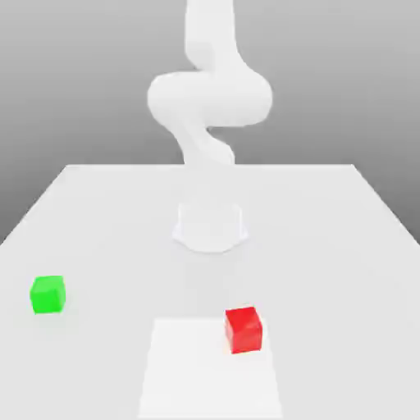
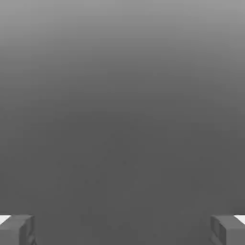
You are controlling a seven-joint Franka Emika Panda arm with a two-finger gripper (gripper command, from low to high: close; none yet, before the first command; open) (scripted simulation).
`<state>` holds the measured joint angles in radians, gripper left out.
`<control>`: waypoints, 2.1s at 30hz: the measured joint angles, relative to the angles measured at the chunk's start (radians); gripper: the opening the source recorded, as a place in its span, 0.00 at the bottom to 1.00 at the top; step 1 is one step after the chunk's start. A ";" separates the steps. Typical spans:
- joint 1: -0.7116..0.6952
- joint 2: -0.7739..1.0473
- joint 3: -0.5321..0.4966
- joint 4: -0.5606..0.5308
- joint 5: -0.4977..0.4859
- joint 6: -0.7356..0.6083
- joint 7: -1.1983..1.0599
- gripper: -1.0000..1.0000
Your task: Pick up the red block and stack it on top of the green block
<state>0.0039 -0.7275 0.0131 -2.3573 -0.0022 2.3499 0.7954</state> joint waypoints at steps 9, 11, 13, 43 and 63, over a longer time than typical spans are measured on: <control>0.028 0.315 0.037 -0.235 -0.012 0.212 -0.019 0.50; 0.035 0.387 0.044 -0.288 -0.012 0.260 -0.025 0.50; 0.043 0.463 0.050 -0.343 -0.010 0.311 -0.032 0.50; -0.076 0.672 -0.053 -0.472 -0.011 0.425 -0.108 0.00; -0.552 0.844 -0.334 -0.381 0.133 0.496 -0.422 1.00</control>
<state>-0.5478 0.1166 -0.3205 -2.7380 0.1312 2.8455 0.3738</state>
